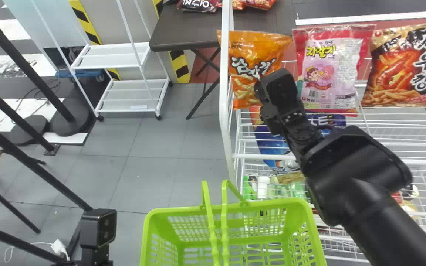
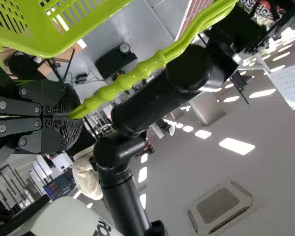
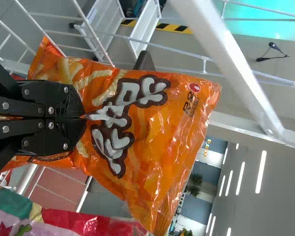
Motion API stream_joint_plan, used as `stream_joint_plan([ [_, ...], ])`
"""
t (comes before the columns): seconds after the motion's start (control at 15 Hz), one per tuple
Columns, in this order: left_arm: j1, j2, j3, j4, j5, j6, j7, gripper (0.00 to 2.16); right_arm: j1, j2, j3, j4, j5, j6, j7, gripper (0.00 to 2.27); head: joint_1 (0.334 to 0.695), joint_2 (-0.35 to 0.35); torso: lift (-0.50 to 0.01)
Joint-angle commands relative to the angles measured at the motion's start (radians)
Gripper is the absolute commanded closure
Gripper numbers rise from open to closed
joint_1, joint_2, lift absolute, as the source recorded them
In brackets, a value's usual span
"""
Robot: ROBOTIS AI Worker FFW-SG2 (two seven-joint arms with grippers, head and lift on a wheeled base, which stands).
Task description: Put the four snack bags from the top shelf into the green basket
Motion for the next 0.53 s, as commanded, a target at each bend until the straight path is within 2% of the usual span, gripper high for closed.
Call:
stream_joint_plan([
  [0.0,-0.039,-0.01,0.0,0.021,-0.015,0.003,-0.011,2.15,0.07,0.001,-0.027,-0.118,0.0,0.039,0.001,2.25,0.695,0.199,-0.005],
  [0.2,-0.102,-0.019,-0.014,0.051,-0.041,0.049,-0.011,2.15,0.176,0.001,-0.055,-0.288,-0.014,0.143,0.003,2.25,0.695,0.188,-0.005],
  [0.47,-0.159,-0.034,-0.04,0.061,-0.081,0.098,-0.011,2.15,0.429,-0.008,-0.125,-0.641,-0.032,0.299,0.009,2.25,0.695,0.157,-0.005],
])
